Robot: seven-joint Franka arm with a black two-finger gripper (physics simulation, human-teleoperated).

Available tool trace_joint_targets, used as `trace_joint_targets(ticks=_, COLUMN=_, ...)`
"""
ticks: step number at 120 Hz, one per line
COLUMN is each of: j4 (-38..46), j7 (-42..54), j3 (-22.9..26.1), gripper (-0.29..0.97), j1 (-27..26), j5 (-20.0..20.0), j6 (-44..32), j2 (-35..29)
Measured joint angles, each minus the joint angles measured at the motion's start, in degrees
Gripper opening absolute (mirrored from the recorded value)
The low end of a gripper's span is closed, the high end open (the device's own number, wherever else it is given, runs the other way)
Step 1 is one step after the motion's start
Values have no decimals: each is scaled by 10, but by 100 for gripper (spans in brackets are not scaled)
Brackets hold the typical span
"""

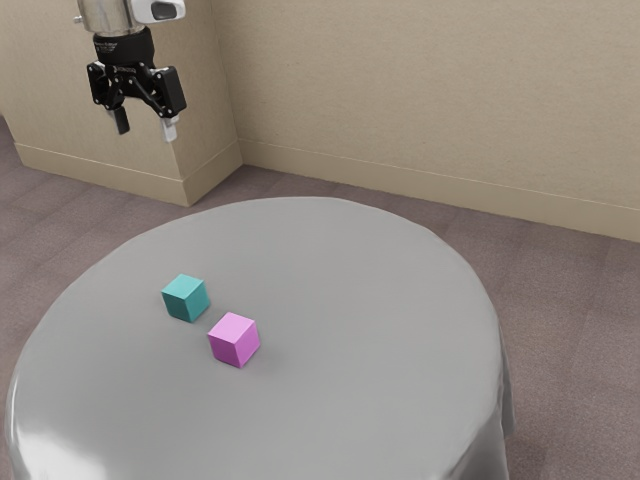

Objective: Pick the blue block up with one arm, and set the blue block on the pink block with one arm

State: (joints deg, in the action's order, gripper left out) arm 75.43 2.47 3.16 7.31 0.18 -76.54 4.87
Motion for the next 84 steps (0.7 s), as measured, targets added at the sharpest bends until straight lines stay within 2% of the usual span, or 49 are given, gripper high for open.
trace_joint_targets(ticks=25, j4=-3, j7=0, j3=1, gripper=68, j1=3, j5=0, j6=1, j2=-1)
trace_joint_targets(ticks=36, j4=-95, j7=1, j3=10, gripper=68, j1=4, j5=1, j6=22, j2=-23)
trace_joint_targets(ticks=51, j4=-119, j7=1, j3=33, gripper=68, j1=-6, j5=2, j6=58, j2=-51)
trace_joint_targets(ticks=73, j4=-112, j7=1, j3=31, gripper=68, j1=-65, j5=35, j6=59, j2=-23)
trace_joint_targets(ticks=84, j4=-109, j7=2, j3=30, gripper=68, j1=-49, j5=49, j6=46, j2=-1)
